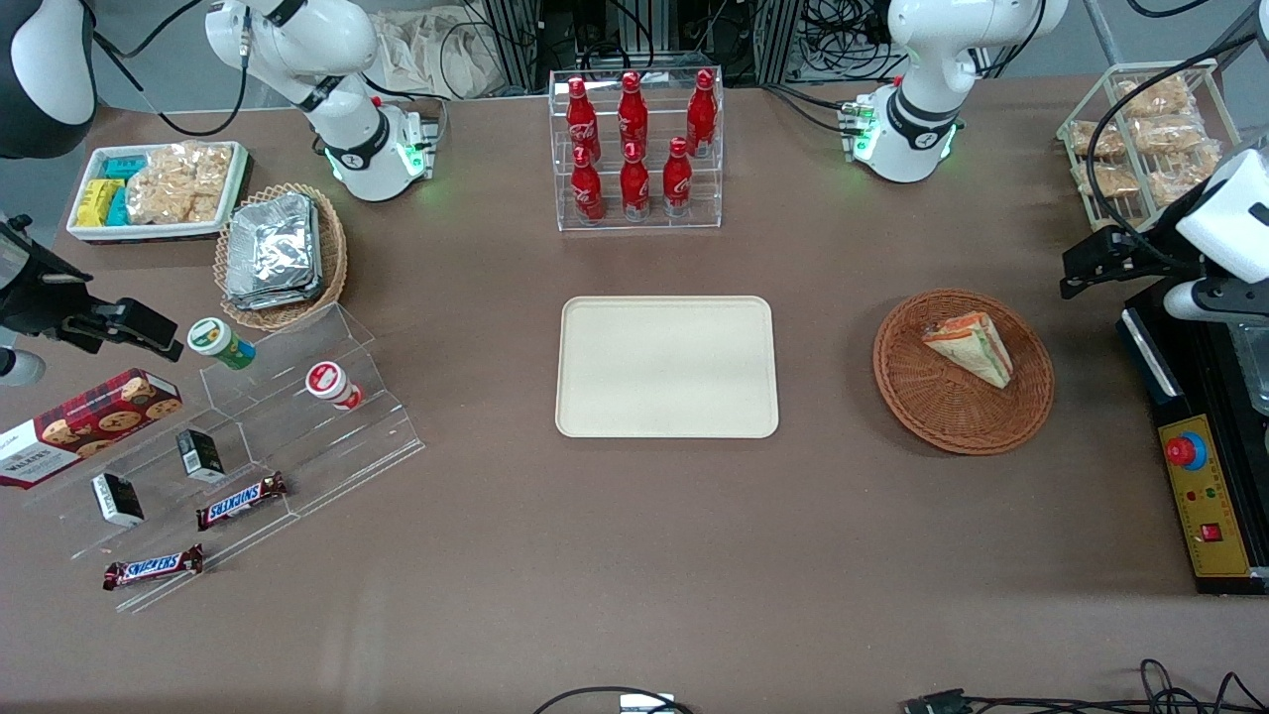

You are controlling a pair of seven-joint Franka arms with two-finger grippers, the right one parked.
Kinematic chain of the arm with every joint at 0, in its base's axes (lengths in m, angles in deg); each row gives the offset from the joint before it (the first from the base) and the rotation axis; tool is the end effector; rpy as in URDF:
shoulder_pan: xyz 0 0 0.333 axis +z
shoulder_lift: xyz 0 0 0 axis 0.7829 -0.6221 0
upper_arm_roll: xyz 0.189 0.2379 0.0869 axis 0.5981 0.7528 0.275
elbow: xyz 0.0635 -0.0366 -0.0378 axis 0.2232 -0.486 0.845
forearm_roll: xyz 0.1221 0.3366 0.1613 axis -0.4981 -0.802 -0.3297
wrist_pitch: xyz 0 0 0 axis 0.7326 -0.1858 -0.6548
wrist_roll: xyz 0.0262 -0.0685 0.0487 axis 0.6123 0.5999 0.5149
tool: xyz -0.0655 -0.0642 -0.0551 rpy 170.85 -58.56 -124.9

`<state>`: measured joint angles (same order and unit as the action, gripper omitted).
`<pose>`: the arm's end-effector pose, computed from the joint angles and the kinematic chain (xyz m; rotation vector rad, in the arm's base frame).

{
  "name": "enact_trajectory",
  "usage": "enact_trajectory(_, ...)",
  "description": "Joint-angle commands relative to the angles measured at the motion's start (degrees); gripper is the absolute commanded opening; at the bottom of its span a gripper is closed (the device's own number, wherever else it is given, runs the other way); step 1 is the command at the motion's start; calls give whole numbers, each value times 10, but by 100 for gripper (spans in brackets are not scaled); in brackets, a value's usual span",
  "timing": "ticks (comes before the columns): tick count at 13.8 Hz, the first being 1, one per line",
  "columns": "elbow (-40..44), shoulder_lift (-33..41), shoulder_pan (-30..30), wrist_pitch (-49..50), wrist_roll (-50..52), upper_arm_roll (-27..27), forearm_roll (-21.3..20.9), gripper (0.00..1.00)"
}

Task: Place sandwich from basket to tray
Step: 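Lower the left gripper over the wrapped sandwich in the wicker basket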

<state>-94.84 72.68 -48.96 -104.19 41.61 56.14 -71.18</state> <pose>0.5560 -0.0291 0.6258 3.1110 -0.1490 -0.0535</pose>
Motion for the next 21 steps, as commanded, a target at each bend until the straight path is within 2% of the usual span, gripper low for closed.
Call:
enact_trajectory(1,22,-8,-6,16,11,3,-9,100)
enact_trajectory(5,18,-12,-5,16,12,4,-10,100)
enact_trajectory(8,-45,9,-5,-16,71,4,-26,100)
enact_trajectory(14,-293,115,36,-183,138,5,-26,100)
enact_trajectory(21,-455,152,39,-316,257,5,-27,100)
